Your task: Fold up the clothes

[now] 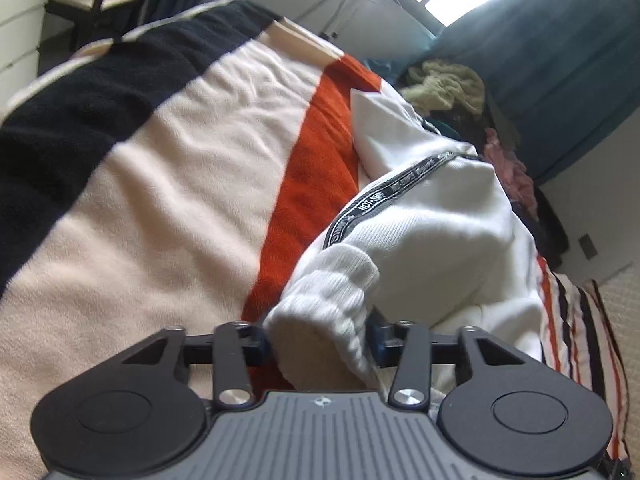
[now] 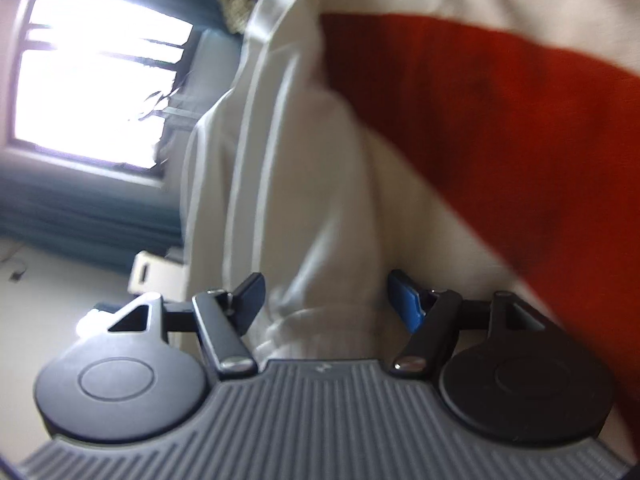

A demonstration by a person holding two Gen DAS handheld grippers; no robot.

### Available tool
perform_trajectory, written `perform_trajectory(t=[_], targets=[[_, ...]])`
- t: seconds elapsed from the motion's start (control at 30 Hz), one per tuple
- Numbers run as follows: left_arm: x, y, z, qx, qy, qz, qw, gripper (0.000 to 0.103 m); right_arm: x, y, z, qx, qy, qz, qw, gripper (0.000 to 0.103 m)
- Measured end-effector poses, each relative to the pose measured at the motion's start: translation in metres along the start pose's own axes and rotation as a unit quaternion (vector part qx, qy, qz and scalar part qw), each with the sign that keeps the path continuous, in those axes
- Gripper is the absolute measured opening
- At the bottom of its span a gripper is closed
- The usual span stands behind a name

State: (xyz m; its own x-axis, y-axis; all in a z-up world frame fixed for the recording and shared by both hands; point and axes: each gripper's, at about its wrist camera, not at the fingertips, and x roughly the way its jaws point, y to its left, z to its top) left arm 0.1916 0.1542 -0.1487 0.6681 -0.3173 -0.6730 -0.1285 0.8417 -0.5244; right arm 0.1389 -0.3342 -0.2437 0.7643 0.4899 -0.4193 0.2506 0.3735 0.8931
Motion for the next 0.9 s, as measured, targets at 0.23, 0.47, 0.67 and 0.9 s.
perform_trajectory(t=[0.23, 0.47, 0.67, 0.9], targets=[[-0.040, 0.006, 0.046, -0.033, -0.072, -0.016, 0.9967, 0.015, 0.021, 0.023, -0.044, 0.011, 0.072, 0.025, 0.997, 0.023], [-0.074, 0.013, 0.165, -0.007, -0.118, 0.061, 0.9912, 0.014, 0.074, 0.100, -0.118, -0.028, 0.123, 0.101, 0.987, 0.018], [-0.048, 0.025, 0.270, 0.049, -0.135, 0.166, 0.9756, 0.014, 0.172, 0.165, -0.179, -0.052, 0.199, 0.162, 0.965, 0.018], [0.064, 0.084, 0.336, 0.046, -0.100, 0.247, 0.9627, 0.014, 0.292, 0.194, -0.221, -0.097, 0.269, 0.152, 0.946, 0.018]])
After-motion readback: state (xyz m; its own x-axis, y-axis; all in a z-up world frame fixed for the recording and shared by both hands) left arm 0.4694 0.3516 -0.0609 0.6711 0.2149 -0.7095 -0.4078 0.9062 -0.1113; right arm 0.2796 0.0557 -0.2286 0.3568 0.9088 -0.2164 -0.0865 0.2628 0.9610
